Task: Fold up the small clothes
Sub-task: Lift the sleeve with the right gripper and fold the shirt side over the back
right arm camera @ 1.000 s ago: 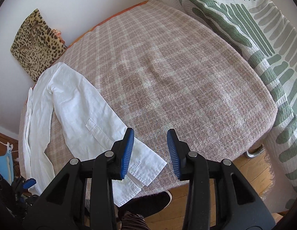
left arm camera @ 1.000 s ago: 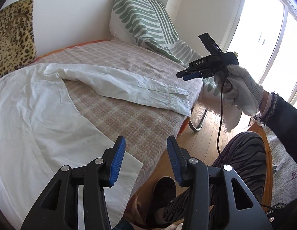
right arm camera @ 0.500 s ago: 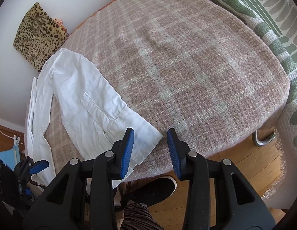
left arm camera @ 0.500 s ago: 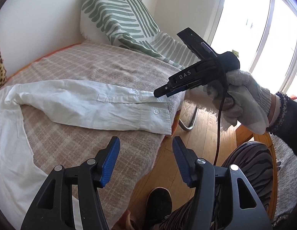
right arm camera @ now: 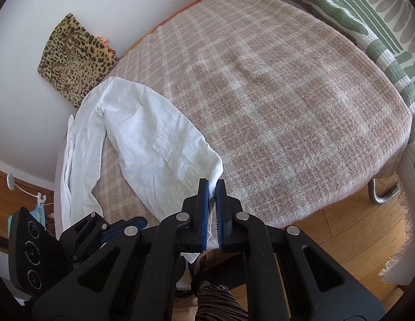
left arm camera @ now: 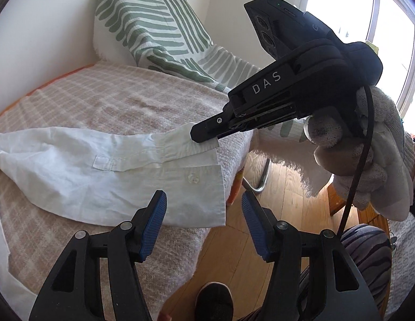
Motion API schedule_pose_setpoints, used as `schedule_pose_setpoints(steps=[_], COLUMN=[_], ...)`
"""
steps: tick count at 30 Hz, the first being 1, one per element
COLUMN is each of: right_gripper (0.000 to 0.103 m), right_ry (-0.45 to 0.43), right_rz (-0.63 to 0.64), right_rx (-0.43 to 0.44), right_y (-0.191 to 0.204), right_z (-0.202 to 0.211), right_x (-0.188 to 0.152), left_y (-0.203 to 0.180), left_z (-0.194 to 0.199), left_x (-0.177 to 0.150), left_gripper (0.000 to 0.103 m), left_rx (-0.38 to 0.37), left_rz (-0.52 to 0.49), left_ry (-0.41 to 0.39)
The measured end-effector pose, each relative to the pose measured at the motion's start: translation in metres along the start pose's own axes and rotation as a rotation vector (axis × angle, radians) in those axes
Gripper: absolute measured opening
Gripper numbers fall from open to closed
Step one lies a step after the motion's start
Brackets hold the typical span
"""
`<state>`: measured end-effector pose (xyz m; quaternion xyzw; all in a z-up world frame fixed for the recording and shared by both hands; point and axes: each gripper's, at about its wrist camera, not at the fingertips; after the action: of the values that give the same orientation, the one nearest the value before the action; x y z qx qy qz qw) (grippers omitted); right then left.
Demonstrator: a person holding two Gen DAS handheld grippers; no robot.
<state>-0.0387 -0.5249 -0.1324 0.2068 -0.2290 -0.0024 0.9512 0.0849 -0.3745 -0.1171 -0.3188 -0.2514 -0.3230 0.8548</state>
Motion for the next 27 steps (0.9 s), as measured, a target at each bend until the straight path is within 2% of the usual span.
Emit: schedule_pose_setpoints(steps=[6,10,11,12,13,15,16,22,24,26,27], right_gripper=[0.006,0.006,0.006,0.006,0.006,0.006,0.006,0.009,0.015,0.029,0.031], right_ry=[-0.027,-0.04,-0.043,-0.044,-0.045,-0.05,-0.053,-0.074,-0.095,-0.119,-0.126], right_rz=[-0.022,-0.033,-0.038,-0.042,-0.049,-0.052,-0.049,-0.001,0.005,0.018,0.021], right_rx=[0.052,0.071,0.08,0.092,0.103,0.115,0.121,0.212,0.253,0.27,0.292], right_y=[0.009,0.012,0.012,0.011,0.011,0.013,0.014,0.026,0.027,0.027,0.027], right_z=[0.007,0.009,0.009,0.01,0.01,0.013,0.014,0.024,0.028,0.031,0.031], right_x=[0.005,0.006,0.006,0.006,0.005,0.004,0.004,0.007,0.011,0.017,0.021], left_y=[-0.005,-0.007,-0.005,-0.001,0.003,0.013,0.017,0.027,0.03,0.035,0.038], left_z=[-0.018,-0.031,-0.033,-0.034,-0.034,-0.031,-0.027,0.009,0.024,0.038,0.045], left_x=[0.003,0.005,0.007,0.008,0.01,0.014,0.015,0.013,0.013,0.012,0.011], left_gripper=[0.058,0.057,0.049,0.035,0.028,0.005,0.005,0.003,0.003,0.003,0.003], left_rx=[0.041,0.119,0.142,0.144,0.142,0.106,0.08,0.029,0.03,0.027,0.032], left_rz=[0.062,0.082,0.097,0.117,0.138,0.178,0.191,0.216,0.218,0.232,0.233], left_ry=[-0.063,-0.094,-0.104,-0.106,-0.106,-0.123,-0.132,-0.19,-0.216,-0.233,-0.242])
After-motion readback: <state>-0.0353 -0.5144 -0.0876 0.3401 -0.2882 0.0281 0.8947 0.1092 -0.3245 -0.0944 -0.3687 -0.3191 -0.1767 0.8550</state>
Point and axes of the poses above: each gripper's, at about its wrist camera, not at the fingertips, and z roughly against the way its jaws point, y to its left, x to its top, and after that the axes turned 15 degrees about z, right-handed
